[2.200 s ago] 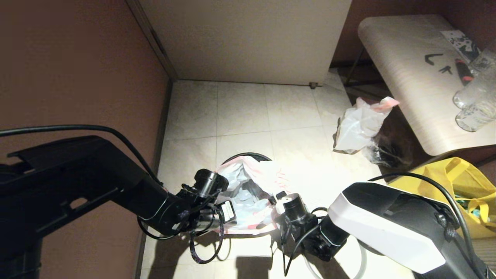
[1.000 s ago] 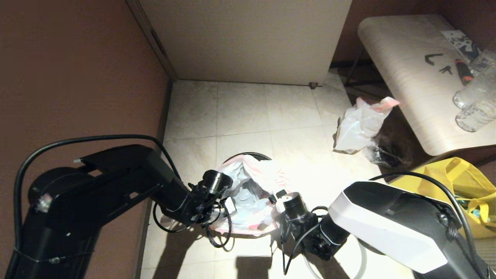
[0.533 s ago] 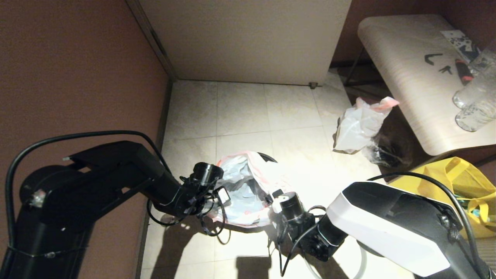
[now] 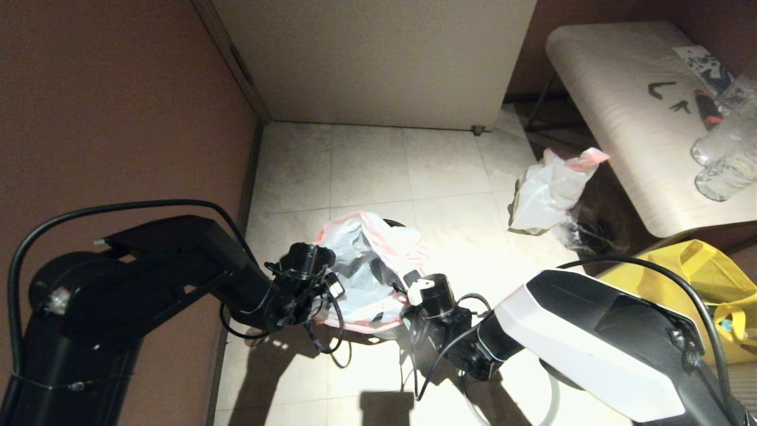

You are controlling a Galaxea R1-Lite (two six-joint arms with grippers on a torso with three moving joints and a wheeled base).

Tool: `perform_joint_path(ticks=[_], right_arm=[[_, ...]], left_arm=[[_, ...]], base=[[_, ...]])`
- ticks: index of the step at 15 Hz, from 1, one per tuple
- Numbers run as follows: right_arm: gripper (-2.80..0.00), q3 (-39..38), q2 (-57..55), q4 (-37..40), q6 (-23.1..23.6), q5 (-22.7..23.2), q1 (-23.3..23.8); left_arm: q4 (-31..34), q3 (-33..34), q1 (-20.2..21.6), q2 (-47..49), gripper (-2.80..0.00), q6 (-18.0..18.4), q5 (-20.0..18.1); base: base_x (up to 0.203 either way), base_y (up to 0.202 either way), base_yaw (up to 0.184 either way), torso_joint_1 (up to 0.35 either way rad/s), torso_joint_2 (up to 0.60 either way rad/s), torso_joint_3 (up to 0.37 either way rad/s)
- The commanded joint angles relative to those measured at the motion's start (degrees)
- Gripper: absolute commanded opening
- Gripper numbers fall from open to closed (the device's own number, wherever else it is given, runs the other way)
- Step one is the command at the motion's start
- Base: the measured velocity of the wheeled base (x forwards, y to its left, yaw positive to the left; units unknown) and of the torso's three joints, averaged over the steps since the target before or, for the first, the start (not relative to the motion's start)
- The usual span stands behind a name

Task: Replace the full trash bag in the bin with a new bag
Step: Put the new garbage bag on the trash can

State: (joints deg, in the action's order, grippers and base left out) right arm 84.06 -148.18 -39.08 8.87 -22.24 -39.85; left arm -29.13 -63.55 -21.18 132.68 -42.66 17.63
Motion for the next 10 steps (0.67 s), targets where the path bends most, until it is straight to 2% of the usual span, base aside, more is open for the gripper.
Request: perform_joint_path(ticks=[1, 4, 5, 7, 10], right_arm=[[-2.8, 1.19, -0.97, -0.29, 0.09, 0.8, -0.05], [-2.8, 0.75, -0.97, -0.38, 0.0, 0.71, 0.92], [0.0, 0.75, -0.97, -0.38, 0.0, 0.62, 0.94], [0.0, -0.71, 0.14, -0.47, -0.09, 0.62, 0.75], [0.0, -6.99, 4.11, -0.59, -0.28, 0.67, 0.73]], left_arm=[[-3.35, 1.74, -1.0, -0.12, -2.8, 0.15, 1.36], [-6.65, 2.99, -1.14, -0.14, -2.8, 1.98, 1.45], [-6.65, 2.99, -1.14, -0.06, -2.8, 2.05, 1.45], [-6.65, 2.99, -1.14, 0.03, -2.8, 2.12, 1.46], [-6.65, 2.9, -1.14, 0.29, -2.8, 2.21, 1.46]], base=[[0.0, 0.0, 0.0, 0.0, 0.0, 0.0], [0.0, 0.0, 0.0, 0.0, 0.0, 0.0], [0.0, 0.0, 0.0, 0.0, 0.0, 0.0], [0.0, 0.0, 0.0, 0.0, 0.0, 0.0], [0.0, 0.0, 0.0, 0.0, 0.0, 0.0]])
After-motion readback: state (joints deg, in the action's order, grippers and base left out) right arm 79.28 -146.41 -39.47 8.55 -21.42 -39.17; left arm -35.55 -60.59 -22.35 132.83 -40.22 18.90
